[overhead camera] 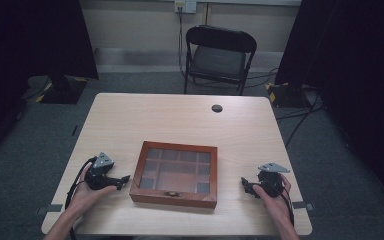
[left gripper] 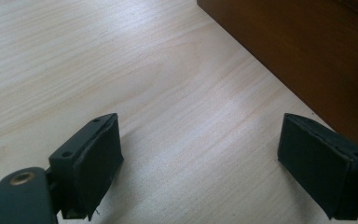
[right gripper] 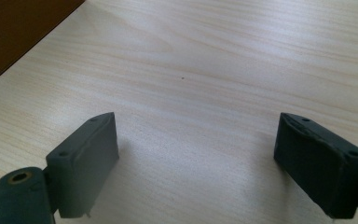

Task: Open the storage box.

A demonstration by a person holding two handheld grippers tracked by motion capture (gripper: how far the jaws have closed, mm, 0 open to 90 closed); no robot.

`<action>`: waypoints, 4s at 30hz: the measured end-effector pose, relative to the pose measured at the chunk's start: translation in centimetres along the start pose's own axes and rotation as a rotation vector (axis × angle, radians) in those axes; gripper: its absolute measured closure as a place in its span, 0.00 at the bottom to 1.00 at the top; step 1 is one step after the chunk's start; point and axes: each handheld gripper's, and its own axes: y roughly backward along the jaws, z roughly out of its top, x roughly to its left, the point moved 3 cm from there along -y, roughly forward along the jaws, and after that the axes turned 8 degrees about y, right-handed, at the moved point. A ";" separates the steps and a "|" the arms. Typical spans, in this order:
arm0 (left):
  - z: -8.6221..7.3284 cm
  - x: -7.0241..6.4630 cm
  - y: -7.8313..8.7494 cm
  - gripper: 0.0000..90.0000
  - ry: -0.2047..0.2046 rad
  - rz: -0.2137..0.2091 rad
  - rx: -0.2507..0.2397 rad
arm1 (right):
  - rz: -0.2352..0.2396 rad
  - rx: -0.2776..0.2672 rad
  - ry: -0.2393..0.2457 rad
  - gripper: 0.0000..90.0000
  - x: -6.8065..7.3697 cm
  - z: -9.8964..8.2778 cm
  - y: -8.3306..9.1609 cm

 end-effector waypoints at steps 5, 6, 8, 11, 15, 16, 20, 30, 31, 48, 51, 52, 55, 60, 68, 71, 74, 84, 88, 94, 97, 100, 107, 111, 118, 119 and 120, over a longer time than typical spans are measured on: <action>0.0 -0.1 0.0 0.15 0.010 0.002 0.001 | 0.000 0.000 0.000 0.14 0.0 0.0 0.0; 0.0 -0.1 0.0 0.15 0.007 0.004 0.004 | 0.000 0.000 0.000 0.14 0.0 0.0 0.0; 0.1 -0.1 0.1 0.16 0.012 0.007 0.012 | 0.001 -0.001 0.000 0.14 0.0 0.0 0.0; 0.2 -0.1 0.2 0.18 0.017 0.008 0.026 | 0.001 0.000 0.000 0.14 0.0 0.0 0.0; 0.4 0.0 0.5 0.23 0.062 -0.019 0.045 | 0.000 0.000 0.000 0.14 0.0 0.0 0.0; 0.5 0.1 0.6 0.23 0.080 -0.035 0.050 | 0.000 0.000 0.000 0.14 0.0 0.0 0.0; 1.1 0.1 1.4 0.30 0.118 -0.077 0.037 | 0.001 0.000 0.000 0.14 0.0 0.0 0.0; 2.6 -0.6 3.3 0.42 0.138 -0.173 -0.040 | 0.001 -0.001 0.000 0.14 0.0 0.0 0.0; 2.6 -0.6 3.3 0.43 0.138 -0.173 -0.040 | 0.000 0.000 0.000 0.14 0.0 0.0 0.0; 5.4 -4.6 4.4 0.52 0.036 -0.312 -0.092 | 0.000 0.000 0.000 0.14 0.0 0.0 0.0; 5.9 -4.9 4.3 0.54 0.024 -0.302 -0.100 | 0.000 0.000 0.000 0.14 0.0 0.0 0.0; 6.4 -5.3 4.2 0.55 0.013 -0.337 -0.098 | 0.000 0.000 0.000 0.14 0.0 0.0 0.0; 7.0 -6.0 4.1 0.57 -0.015 -0.354 -0.098 | 0.000 0.000 0.000 0.14 0.0 0.0 0.0; 7.7 -8.6 3.2 0.60 -0.078 -0.415 -0.065 | 0.000 0.000 0.000 0.14 0.0 0.0 0.0; 8.1 -13.1 2.1 0.66 -0.179 -0.487 -0.023 | 0.000 0.000 0.000 0.14 0.0 0.0 0.0; 7.9 -13.8 1.9 0.71 -0.194 -0.519 -0.010 | 0.000 0.000 0.000 0.14 0.0 0.0 0.0; 7.4 -14.9 1.8 0.73 -0.228 -0.560 0.024 | 0.000 0.000 0.000 0.14 0.0 0.0 0.0; 6.5 -16.0 1.3 0.80 -0.265 -0.581 0.063 | 0.001 0.000 0.000 0.14 0.0 0.0 0.0; 6.4 -15.9 1.0 0.82 -0.264 -0.568 0.067 | 0.001 0.000 0.000 0.14 0.0 0.0 0.0; 6.1 -16.1 0.7 0.87 -0.281 -0.564 0.072 | 0.001 0.000 0.000 0.14 0.0 0.0 0.0; 6.1 -16.3 0.6 0.88 -0.278 -0.562 0.065 | 0.000 0.000 0.000 0.14 0.0 0.0 0.0; 6.1 -16.3 0.7 0.88 -0.293 -0.551 0.062 | 0.000 0.000 0.000 0.14 0.0 0.0 0.0; 6.4 -16.9 0.3 0.89 -0.276 -0.562 0.072 | 0.000 0.000 0.000 0.14 0.0 0.0 0.0; 6.6 -17.1 0.0 0.90 -0.262 -0.577 0.085 | 0.000 0.000 0.000 0.14 0.0 0.0 0.0; 7.1 -18.0 -0.6 0.91 -0.257 -0.589 0.091 | 0.000 0.000 0.000 0.14 0.0 0.0 0.0; 7.1 -18.0 -0.6 0.91 -0.257 -0.589 0.091 | 0.000 0.000 0.000 0.14 0.0 0.0 0.0; 7.2 -18.0 -0.7 0.91 -0.251 -0.595 0.091 | 0.000 0.000 0.000 0.14 0.0 0.0 0.0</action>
